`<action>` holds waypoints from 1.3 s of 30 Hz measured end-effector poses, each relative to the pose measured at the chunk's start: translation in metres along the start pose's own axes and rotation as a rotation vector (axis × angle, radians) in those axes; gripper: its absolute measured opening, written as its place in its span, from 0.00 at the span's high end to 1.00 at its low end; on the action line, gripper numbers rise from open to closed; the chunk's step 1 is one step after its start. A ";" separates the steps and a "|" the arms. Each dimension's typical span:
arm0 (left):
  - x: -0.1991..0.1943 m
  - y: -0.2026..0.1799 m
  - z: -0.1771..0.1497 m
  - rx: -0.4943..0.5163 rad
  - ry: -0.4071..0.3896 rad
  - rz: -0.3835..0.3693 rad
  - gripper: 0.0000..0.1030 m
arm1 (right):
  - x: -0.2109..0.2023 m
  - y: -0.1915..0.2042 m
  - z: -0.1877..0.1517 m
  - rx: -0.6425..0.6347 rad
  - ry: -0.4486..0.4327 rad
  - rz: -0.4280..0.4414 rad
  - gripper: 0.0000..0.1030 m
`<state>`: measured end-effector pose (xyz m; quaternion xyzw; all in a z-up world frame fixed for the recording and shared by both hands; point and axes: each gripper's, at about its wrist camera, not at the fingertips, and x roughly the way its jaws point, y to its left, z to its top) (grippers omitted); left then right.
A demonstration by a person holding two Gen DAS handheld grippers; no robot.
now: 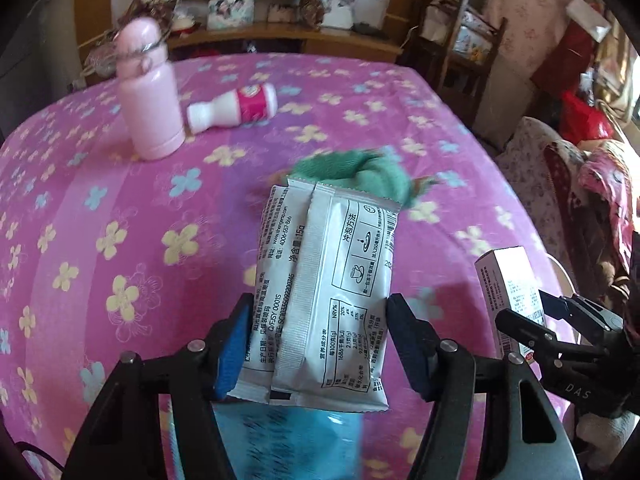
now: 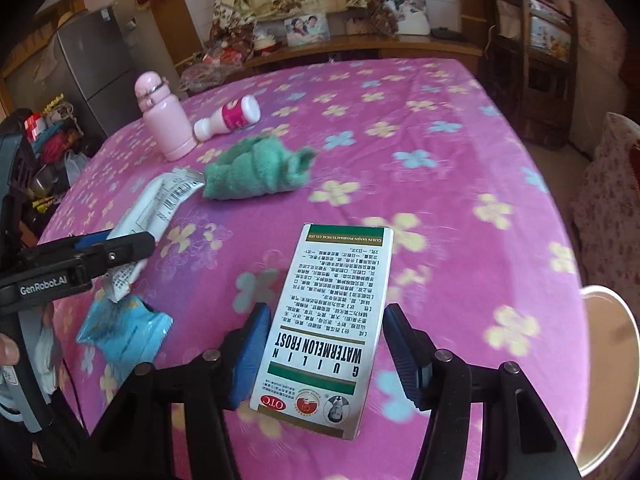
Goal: Collect trash
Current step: 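Grasp the white wet-wipe packet with left tool while right tool grasps watermelon frost box, then carry both items over the white bucket and open both tools to drop them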
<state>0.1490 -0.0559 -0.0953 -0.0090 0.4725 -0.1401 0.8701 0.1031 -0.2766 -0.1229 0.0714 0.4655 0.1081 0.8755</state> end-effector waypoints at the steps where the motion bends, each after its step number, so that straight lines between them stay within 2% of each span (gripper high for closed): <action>1: -0.003 -0.008 -0.001 0.012 -0.006 -0.005 0.35 | -0.006 -0.004 -0.002 0.008 -0.010 -0.001 0.41; 14: -0.018 -0.108 -0.015 0.143 -0.036 -0.071 0.34 | -0.077 -0.060 -0.028 0.077 -0.087 -0.049 0.41; 23: -0.015 -0.170 -0.021 0.214 -0.032 -0.116 0.34 | -0.103 -0.098 -0.044 0.125 -0.114 -0.090 0.41; 39: 0.012 -0.276 -0.034 0.343 0.020 -0.191 0.34 | -0.136 -0.190 -0.085 0.270 -0.121 -0.190 0.41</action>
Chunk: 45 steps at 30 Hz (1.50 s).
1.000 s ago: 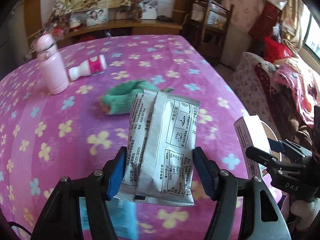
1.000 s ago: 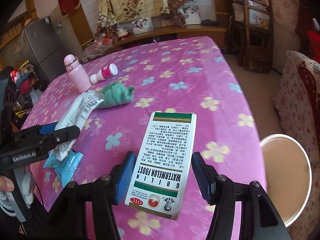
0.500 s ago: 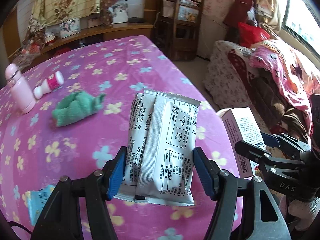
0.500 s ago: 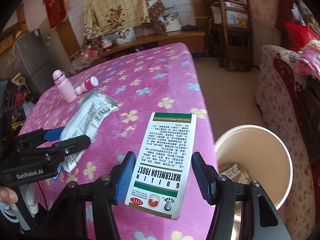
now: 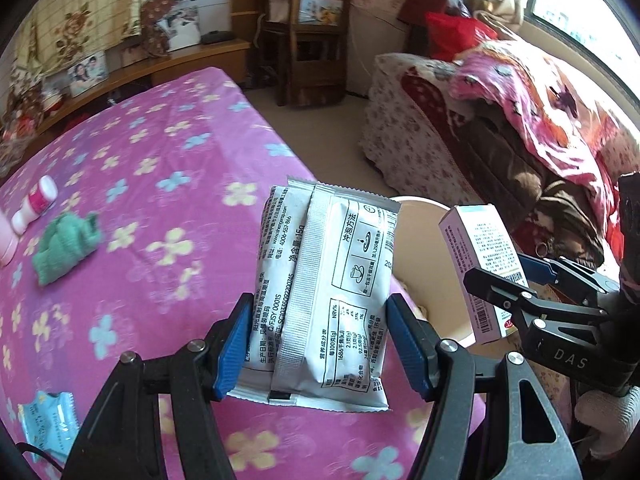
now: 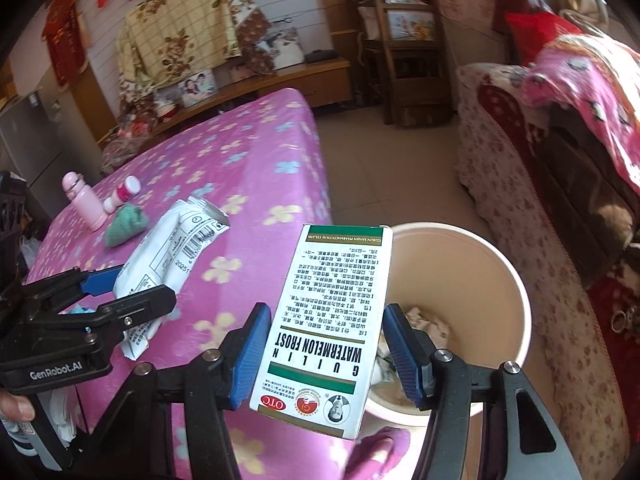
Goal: Collect trash
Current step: 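Carry both items over the white bucket and open both tools to drop them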
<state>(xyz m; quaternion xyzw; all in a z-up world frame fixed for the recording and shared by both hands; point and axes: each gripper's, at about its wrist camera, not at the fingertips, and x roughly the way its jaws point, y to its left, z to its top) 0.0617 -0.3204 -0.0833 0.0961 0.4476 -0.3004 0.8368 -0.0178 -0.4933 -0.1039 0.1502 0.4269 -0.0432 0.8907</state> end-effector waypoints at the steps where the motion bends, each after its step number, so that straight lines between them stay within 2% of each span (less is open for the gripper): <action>1: 0.004 -0.005 0.001 0.008 0.005 -0.004 0.34 | 0.000 -0.006 -0.001 0.008 0.002 -0.005 0.41; 10: 0.033 -0.036 0.008 0.037 0.044 -0.037 0.34 | 0.009 -0.056 -0.009 0.075 0.033 -0.049 0.41; 18: 0.050 -0.048 0.012 0.045 0.067 -0.054 0.34 | 0.022 -0.080 -0.017 0.115 0.060 -0.070 0.41; 45: 0.076 -0.058 0.015 0.044 0.107 -0.109 0.32 | 0.051 -0.112 -0.029 0.209 0.124 -0.110 0.39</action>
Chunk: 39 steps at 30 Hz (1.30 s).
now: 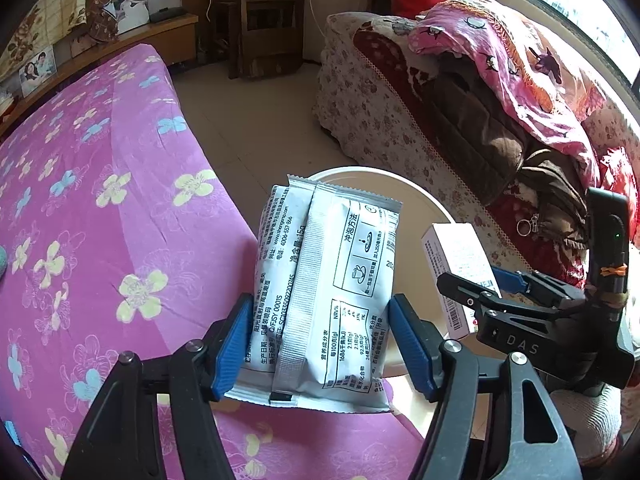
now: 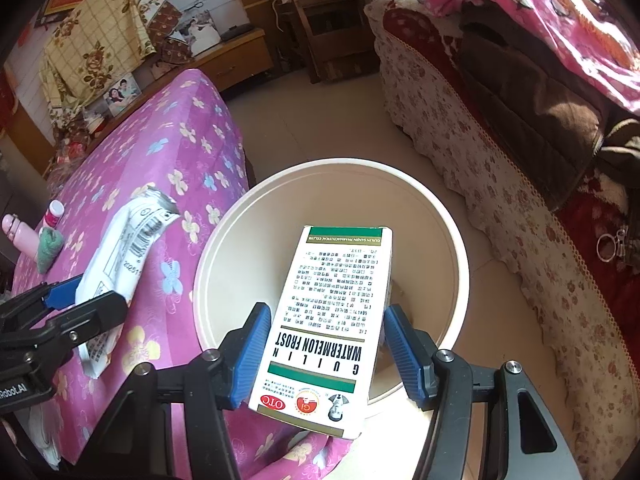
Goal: Collect trash
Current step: 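Carry both items over the white bucket and open both tools to drop them, then move both tools back over the table toward the blue snack bag and green towel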
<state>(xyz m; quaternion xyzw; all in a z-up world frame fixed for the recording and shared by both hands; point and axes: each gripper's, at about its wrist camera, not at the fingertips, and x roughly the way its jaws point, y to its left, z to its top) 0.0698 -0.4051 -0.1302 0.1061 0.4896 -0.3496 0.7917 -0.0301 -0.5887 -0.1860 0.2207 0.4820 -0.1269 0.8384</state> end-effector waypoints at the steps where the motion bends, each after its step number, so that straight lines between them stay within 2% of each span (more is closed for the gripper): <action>1: 0.000 0.000 0.000 -0.003 0.001 -0.002 0.32 | 0.001 -0.001 0.000 0.006 0.006 0.001 0.39; 9: 0.003 0.004 -0.001 -0.017 0.017 -0.017 0.28 | 0.009 -0.008 -0.002 0.055 0.036 0.001 0.37; 22: -0.002 0.008 0.001 -0.031 0.018 -0.052 0.26 | -0.004 -0.008 0.002 0.067 0.008 0.000 0.37; 31: -0.007 0.010 0.000 -0.038 0.008 -0.040 0.26 | -0.011 -0.008 0.003 0.069 -0.004 0.002 0.37; 39: -0.018 0.016 -0.006 -0.032 -0.014 -0.005 0.26 | -0.017 0.010 0.000 0.034 -0.009 0.020 0.37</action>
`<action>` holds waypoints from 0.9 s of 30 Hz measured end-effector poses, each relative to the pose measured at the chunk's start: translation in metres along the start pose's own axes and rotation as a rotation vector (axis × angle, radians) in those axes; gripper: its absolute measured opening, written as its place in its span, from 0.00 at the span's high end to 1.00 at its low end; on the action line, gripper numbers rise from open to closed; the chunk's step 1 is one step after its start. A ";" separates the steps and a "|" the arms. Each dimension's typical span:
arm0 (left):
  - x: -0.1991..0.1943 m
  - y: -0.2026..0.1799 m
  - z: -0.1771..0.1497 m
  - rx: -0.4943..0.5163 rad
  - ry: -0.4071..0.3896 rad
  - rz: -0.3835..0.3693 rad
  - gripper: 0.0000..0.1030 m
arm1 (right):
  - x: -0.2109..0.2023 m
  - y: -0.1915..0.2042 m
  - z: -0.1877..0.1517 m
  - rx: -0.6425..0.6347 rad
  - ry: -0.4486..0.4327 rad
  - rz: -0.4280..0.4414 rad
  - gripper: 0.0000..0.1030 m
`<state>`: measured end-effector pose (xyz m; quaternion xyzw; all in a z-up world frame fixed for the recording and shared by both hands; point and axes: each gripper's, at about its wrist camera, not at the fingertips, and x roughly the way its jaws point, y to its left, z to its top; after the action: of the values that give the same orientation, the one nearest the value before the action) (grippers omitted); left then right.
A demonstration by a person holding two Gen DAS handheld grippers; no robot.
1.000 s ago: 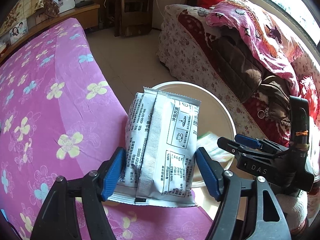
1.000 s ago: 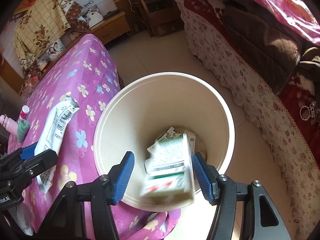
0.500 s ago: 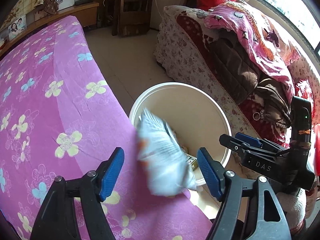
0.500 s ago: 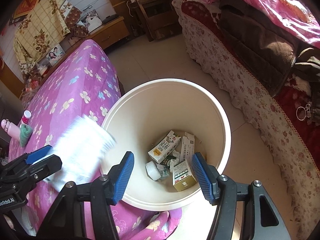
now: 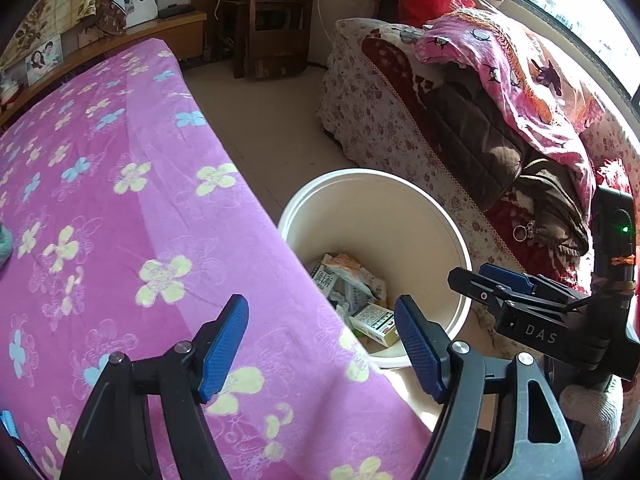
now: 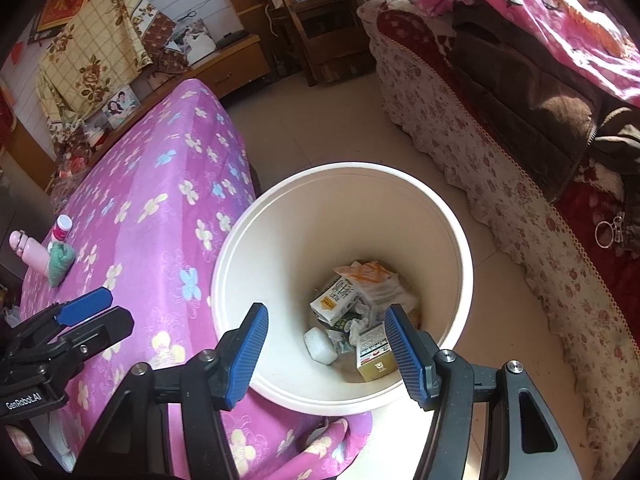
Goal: Collect trash
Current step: 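Move both tools back over the table toward the blue snack bag and green towel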
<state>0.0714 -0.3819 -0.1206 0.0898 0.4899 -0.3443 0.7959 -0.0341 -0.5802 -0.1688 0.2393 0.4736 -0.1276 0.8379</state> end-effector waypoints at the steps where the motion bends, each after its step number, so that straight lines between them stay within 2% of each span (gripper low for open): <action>1: -0.002 0.002 -0.001 -0.001 -0.004 0.006 0.26 | -0.001 0.004 0.000 -0.008 -0.001 0.003 0.37; 8: -0.025 0.024 -0.018 -0.028 -0.023 0.042 0.26 | -0.013 0.038 -0.002 -0.069 -0.010 0.037 0.37; 16: -0.055 0.069 -0.055 -0.092 -0.008 0.089 0.26 | -0.015 0.105 -0.010 -0.186 0.006 0.120 0.37; 27: -0.086 0.166 -0.119 -0.300 0.026 0.139 0.26 | -0.003 0.185 -0.025 -0.318 0.044 0.189 0.37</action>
<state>0.0673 -0.1610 -0.1407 0.0080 0.5387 -0.2101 0.8159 0.0271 -0.4098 -0.1250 0.1498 0.4817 0.0336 0.8628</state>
